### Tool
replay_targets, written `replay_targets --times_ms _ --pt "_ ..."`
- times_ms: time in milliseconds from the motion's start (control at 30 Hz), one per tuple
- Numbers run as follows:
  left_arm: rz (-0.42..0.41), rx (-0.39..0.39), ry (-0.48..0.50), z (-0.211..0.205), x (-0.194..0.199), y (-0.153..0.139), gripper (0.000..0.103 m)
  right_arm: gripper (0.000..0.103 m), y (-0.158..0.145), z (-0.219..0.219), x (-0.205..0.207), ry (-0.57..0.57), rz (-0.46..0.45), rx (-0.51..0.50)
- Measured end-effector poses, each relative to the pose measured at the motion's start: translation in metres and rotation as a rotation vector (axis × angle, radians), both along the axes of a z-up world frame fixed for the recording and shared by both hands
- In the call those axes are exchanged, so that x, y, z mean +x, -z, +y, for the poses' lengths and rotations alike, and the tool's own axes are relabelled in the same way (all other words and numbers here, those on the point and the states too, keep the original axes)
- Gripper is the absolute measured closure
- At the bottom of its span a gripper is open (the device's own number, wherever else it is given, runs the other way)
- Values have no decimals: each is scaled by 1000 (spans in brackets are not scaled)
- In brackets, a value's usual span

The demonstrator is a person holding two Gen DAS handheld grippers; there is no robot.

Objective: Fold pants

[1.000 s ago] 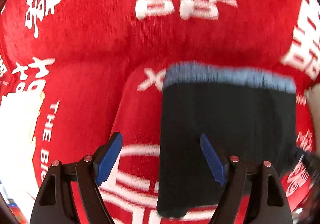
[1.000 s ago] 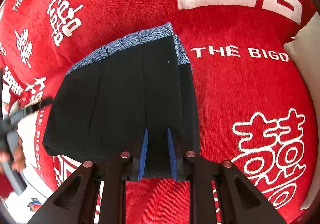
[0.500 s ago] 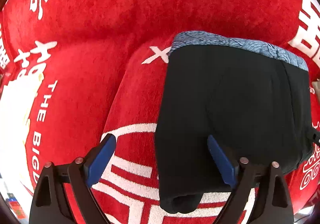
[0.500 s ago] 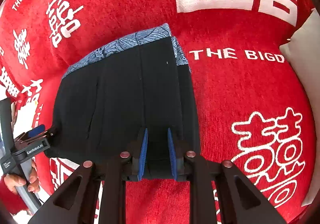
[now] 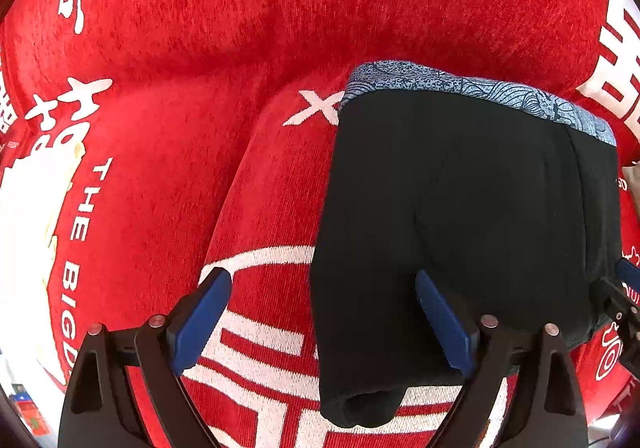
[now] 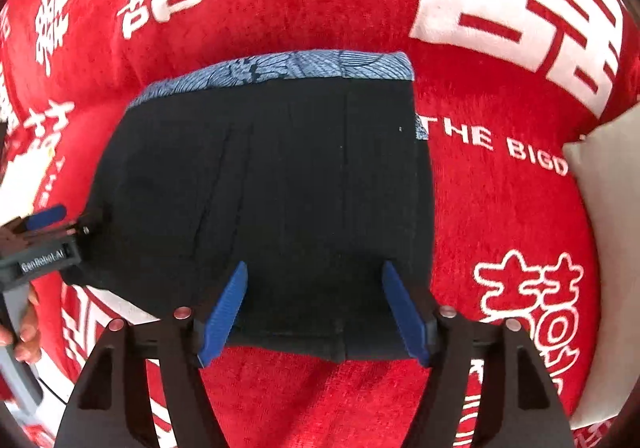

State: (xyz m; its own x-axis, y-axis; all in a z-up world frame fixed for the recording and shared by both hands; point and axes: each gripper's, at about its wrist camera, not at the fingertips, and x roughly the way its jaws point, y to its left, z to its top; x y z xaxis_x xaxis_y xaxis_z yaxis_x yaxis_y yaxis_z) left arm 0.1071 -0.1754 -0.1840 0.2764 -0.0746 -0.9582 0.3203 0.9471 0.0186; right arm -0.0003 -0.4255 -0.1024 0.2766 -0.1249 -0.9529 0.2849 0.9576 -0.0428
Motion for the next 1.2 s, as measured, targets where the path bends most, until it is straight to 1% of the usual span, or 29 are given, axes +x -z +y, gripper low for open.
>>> replay_targets --times_ms 133,267,400,500,633,700,767,833,933,1067,1200 --pt "-1 3 -2 0 0 0 9 29 1 0 2 -19 5 -6" --pt "-2 10 0 -2 0 -1 9 28 0 -1 4 -12 1 3" --pt "-6 25 -4 -2 1 0 4 27 -1 -1 4 -12 -11 -6" --pt "4 18 -10 -1 3 -1 4 27 -2 0 2 -10 -15 -5" --pt "0 28 6 -3 3 -6 4 27 -6 -1 -4 1 -17 9" --pt "1 32 16 -3 4 -9 4 26 -9 -5 -6 12 -20 25" --pt "6 32 25 -3 5 -11 4 26 -13 -9 -7 27 -42 52" --pt "17 28 30 -3 6 -12 4 26 -19 -14 -11 45 -71 88" --pt "30 20 40 -3 6 -17 4 26 -25 -20 -18 69 -82 139" --pt "22 52 72 -10 3 -24 4 26 -30 -23 -26 85 -52 181" --pt "47 72 100 -19 0 -28 4 26 -33 -25 -34 117 -11 195"
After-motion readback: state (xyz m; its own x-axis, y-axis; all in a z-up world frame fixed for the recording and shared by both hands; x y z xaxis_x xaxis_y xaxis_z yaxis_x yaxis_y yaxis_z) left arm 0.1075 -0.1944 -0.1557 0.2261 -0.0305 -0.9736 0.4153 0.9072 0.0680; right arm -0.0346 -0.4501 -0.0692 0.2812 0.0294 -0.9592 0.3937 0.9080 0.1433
